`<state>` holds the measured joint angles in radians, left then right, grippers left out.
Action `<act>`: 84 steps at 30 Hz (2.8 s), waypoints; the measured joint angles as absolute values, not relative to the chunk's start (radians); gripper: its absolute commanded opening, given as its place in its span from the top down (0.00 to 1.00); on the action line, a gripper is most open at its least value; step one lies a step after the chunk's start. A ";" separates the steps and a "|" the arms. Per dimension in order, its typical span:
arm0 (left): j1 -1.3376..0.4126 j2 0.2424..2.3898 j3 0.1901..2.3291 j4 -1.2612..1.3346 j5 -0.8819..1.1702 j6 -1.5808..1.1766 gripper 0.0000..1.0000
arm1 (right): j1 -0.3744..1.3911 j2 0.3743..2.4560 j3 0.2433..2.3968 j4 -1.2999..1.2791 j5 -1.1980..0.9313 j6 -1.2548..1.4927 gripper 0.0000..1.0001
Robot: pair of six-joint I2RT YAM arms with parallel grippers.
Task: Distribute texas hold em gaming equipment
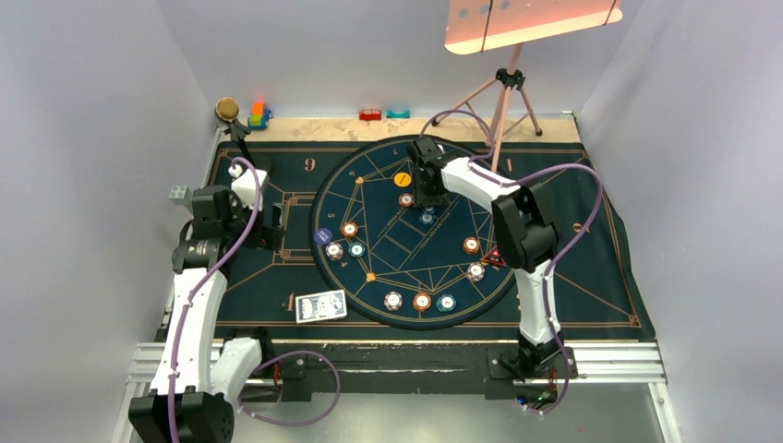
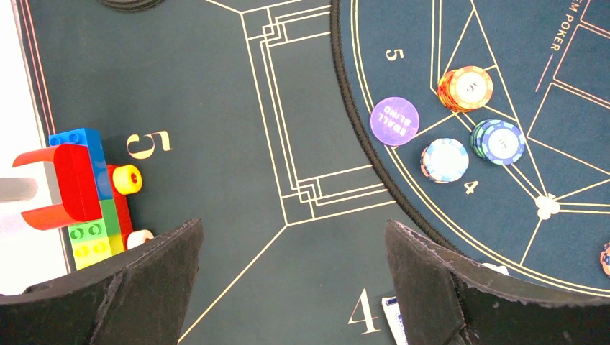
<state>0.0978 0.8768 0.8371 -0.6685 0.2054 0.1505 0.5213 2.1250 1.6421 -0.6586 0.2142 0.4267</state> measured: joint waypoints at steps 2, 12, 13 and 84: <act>0.098 0.877 0.837 -0.668 0.205 0.150 0.00 | 0.522 2.125 1.640 -0.656 0.214 0.426 0.64; 0.098 0.877 0.837 -0.669 0.205 0.150 0.00 | 0.528 2.072 1.546 -0.617 0.200 0.426 0.37; 0.098 0.876 0.837 -0.668 0.205 0.150 0.00 | 0.530 2.071 1.542 -0.615 0.196 0.426 0.32; 0.098 0.847 0.820 -0.659 0.231 0.160 0.00 | 0.887 1.372 0.799 -0.680 0.169 0.757 0.03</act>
